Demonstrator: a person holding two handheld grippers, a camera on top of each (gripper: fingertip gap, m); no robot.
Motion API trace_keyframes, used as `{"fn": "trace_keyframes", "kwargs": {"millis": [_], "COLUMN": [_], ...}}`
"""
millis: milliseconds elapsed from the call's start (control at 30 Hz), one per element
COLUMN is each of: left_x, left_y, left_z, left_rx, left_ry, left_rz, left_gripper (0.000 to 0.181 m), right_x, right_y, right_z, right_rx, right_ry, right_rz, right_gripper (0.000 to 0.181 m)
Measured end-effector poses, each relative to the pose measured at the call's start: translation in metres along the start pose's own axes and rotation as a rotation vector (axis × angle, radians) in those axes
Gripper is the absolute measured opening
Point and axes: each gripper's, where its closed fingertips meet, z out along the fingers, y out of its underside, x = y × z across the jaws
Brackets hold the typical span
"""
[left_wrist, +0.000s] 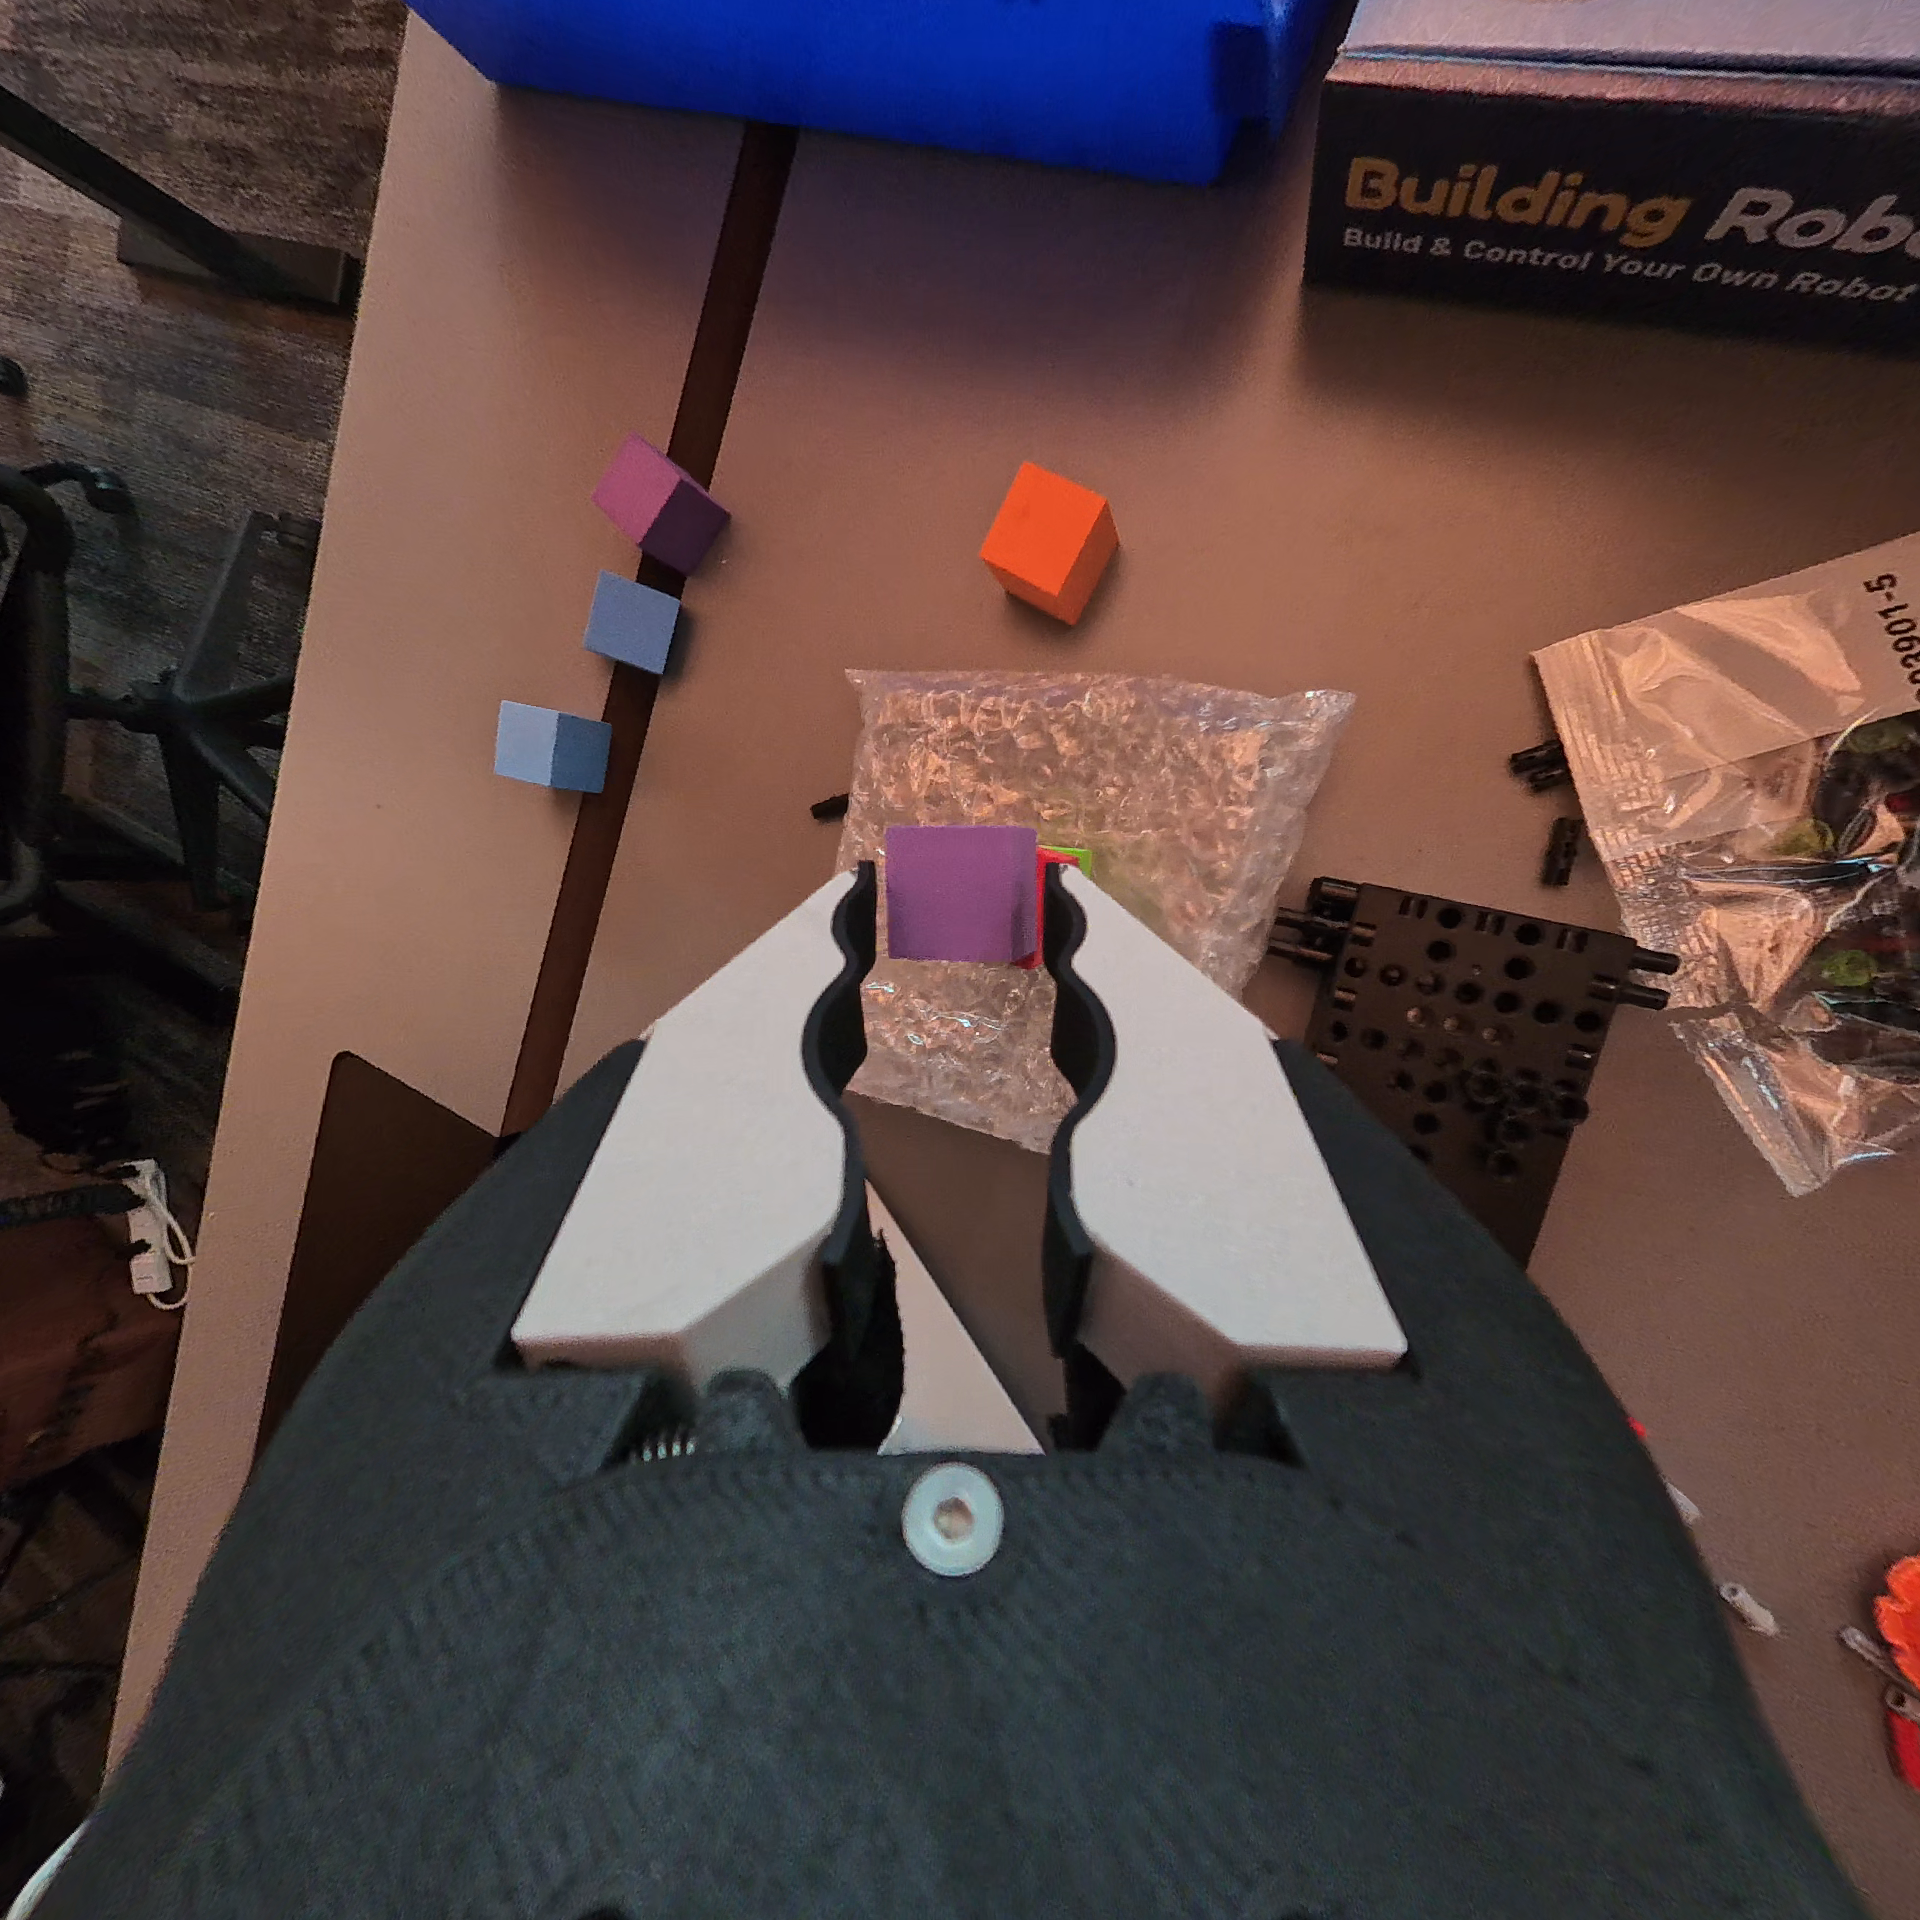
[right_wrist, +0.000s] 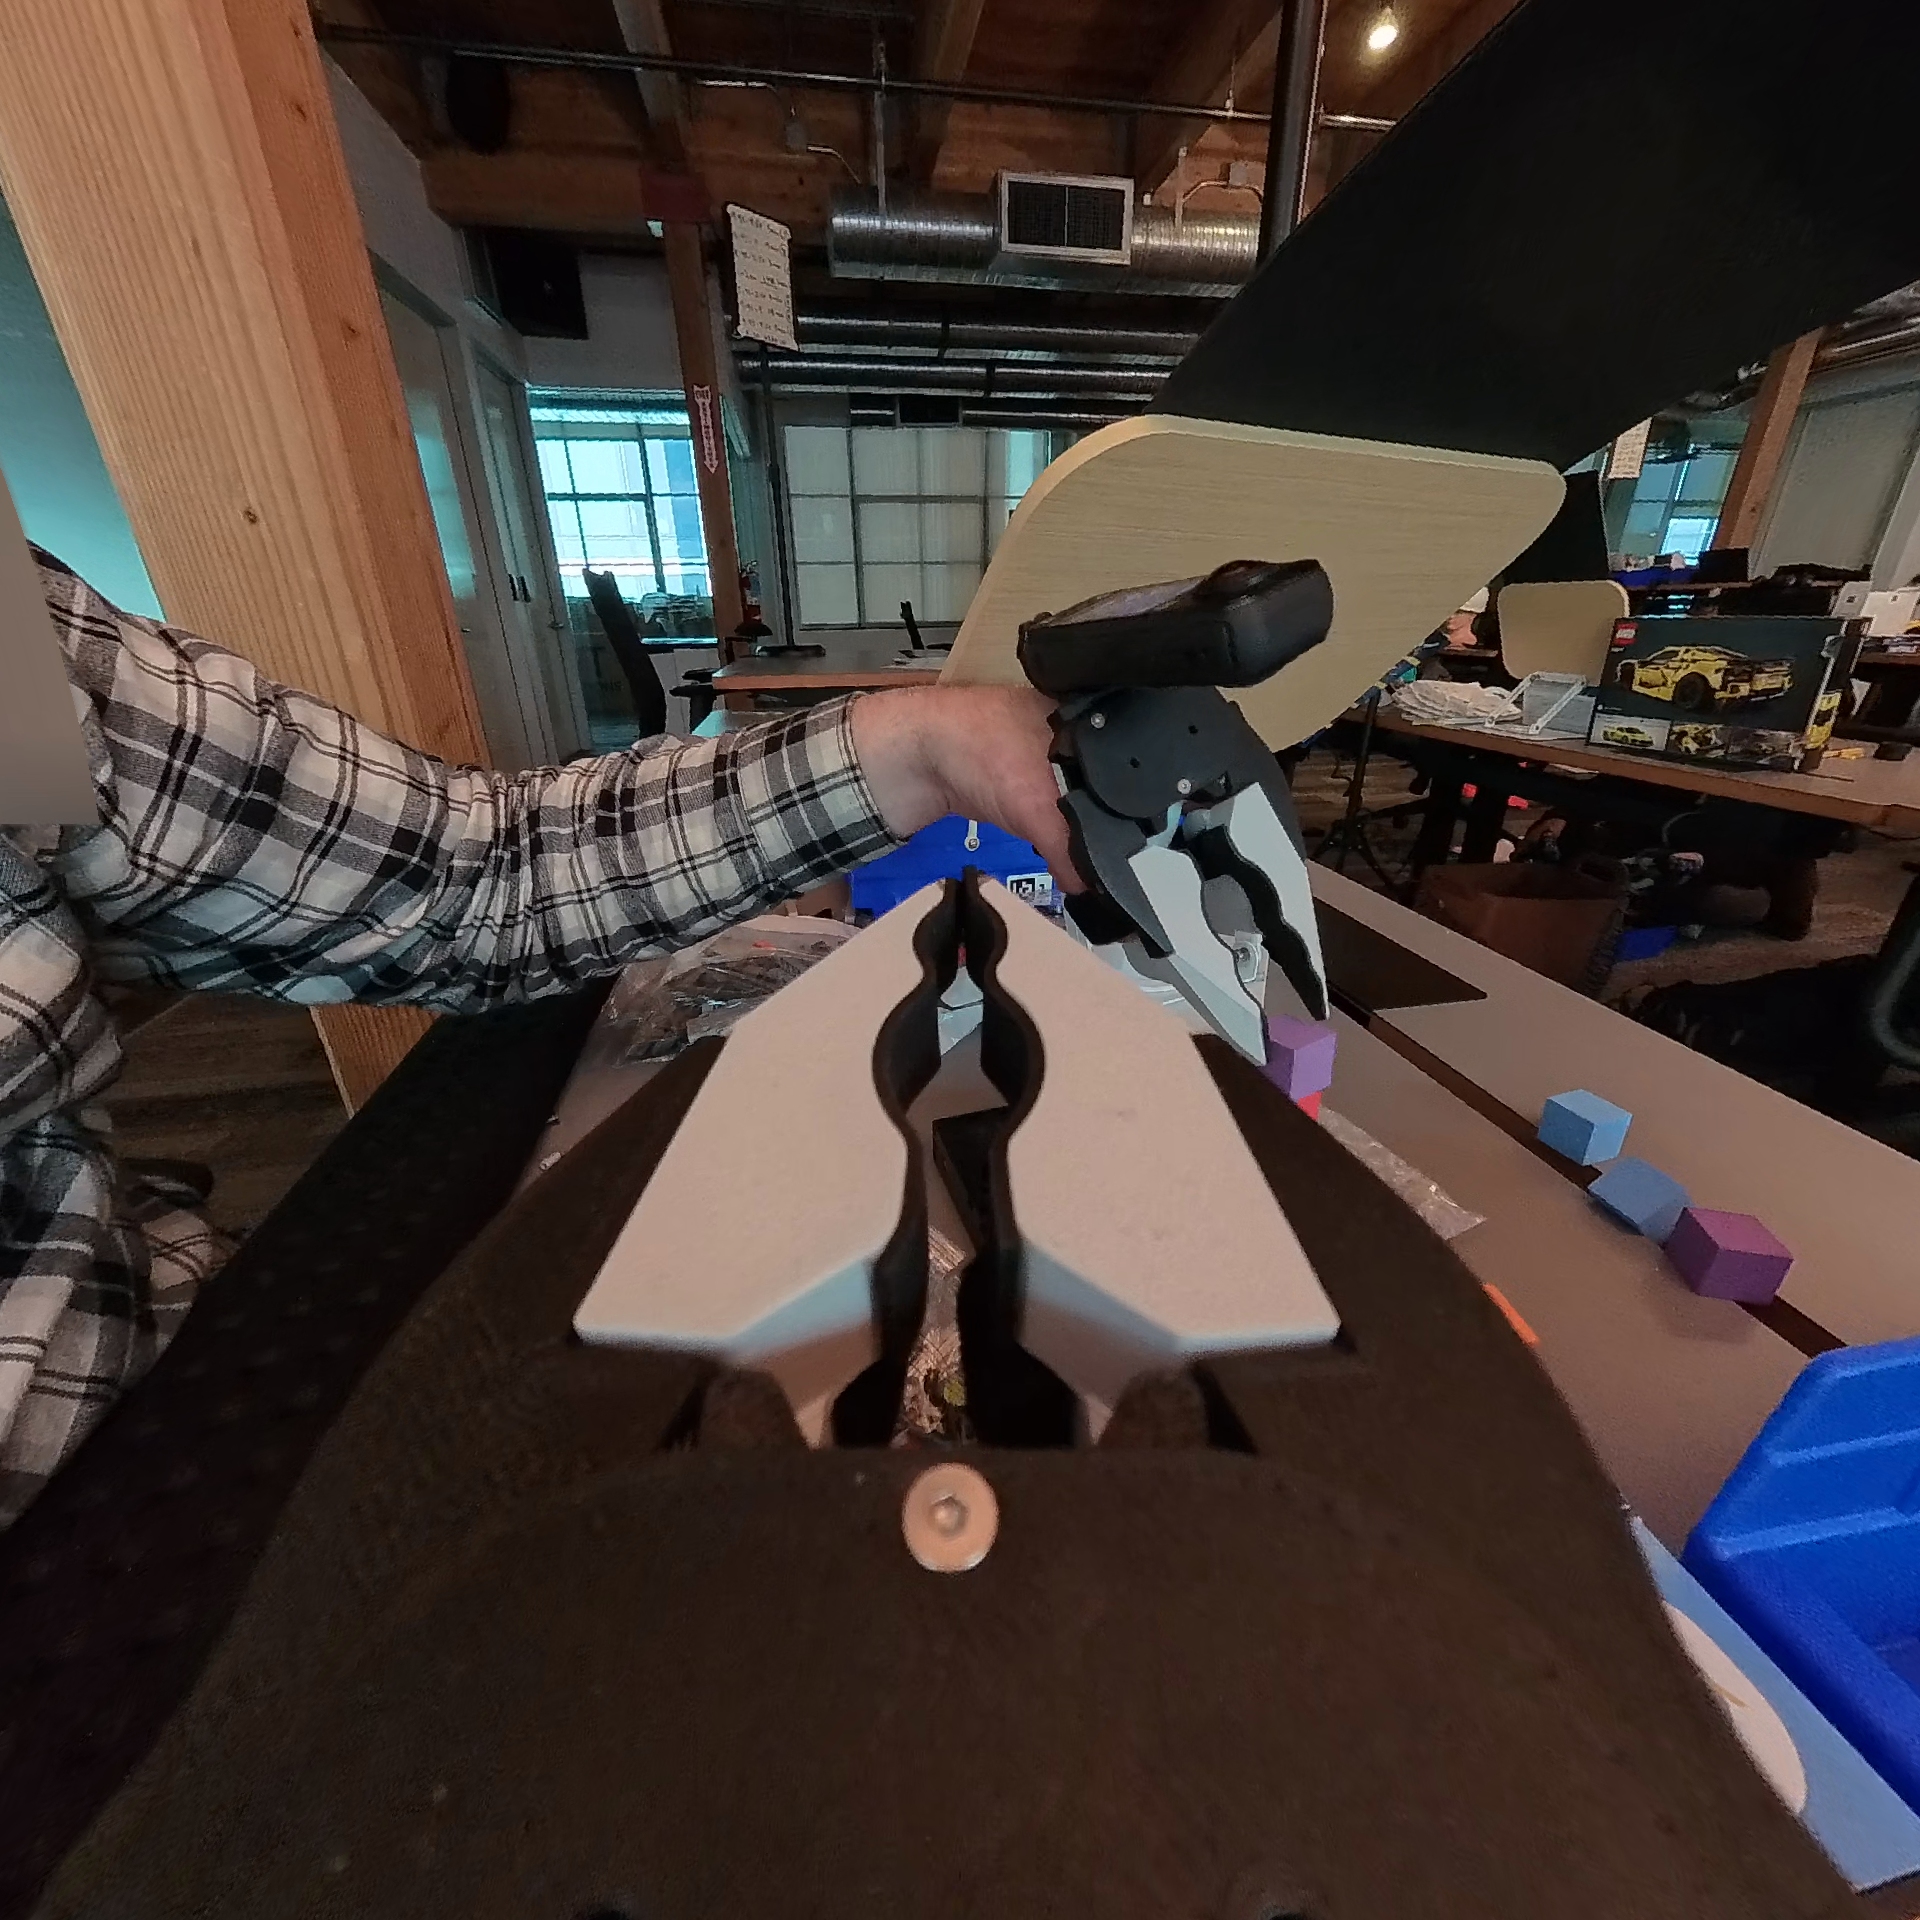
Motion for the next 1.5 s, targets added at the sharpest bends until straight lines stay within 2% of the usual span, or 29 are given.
{"fn": "trace_keyframes", "kwargs": {"millis": [133, 267, 333, 433, 633, 767, 867, 967, 1067, 1200, 1433, 1500], "left_x": [-0.002, 0.008, 0.017, 0.02, 0.027, 0.026, 0.028, 0.024, 0.028, 0.028, 0.019, 0.015], "left_y": [-0.009, -0.048, -0.068, -0.08, -0.074, -0.059, -0.051, -0.055, -0.057, -0.049, -0.06, -0.059], "left_z": [-0.011, -0.024, -0.017, 0.008, 0.058, 0.084, 0.095, 0.099, 0.097, 0.096, 0.097, 0.102], "left_rx": [0.035, 0.093, 0.072, -0.046, -0.243, -0.38, -0.424, -0.398, -0.361, -0.378, -0.335, -0.353], "left_ry": [-0.033, -0.043, -0.012, 0.025, 0.216, 0.232, 0.228, 0.172, 0.162, 0.157, 0.129, 0.121], "left_rz": [0.012, 0.105, 0.18, 0.301, 0.367, 0.418, 0.44, 0.441, 0.443, 0.442, 0.419, 0.416], "left_gripper": [0.032, 0.031, 0.032, 0.032, 0.042, 0.04, 0.03, 0.0, 0.0, 0.019, 0.042, 0.044], "right_x": [0.001, 0.001, 0.002, 0.003, 0.006, 0.005, 0.004, 0.004, 0.004, 0.003, 0.004, 0.004], "right_y": [-0.001, -0.002, -0.001, 0.0, -0.007, -0.01, -0.012, -0.015, -0.018, -0.018, -0.018, -0.018], "right_z": [-0.001, -0.003, -0.002, -0.003, -0.01, -0.011, -0.011, -0.013, -0.015, -0.014, -0.014, -0.015], "right_rx": [0.002, 0.01, 0.007, 0.003, 0.028, 0.04, 0.042, 0.05, 0.059, 0.058, 0.059, 0.06], "right_ry": [0.003, 0.005, 0.006, 0.01, 0.021, 0.018, 0.016, 0.019, 0.022, 0.02, 0.023, 0.023], "right_rz": [-0.002, -0.001, -0.001, -0.003, -0.005, -0.005, -0.008, -0.012, -0.015, -0.015, -0.018, -0.016], "right_gripper": [0.0, 0.0, 0.0, 0.0, 0.0, 0.0, 0.0, 0.0, 0.0, 0.0, 0.0, 0.0]}}
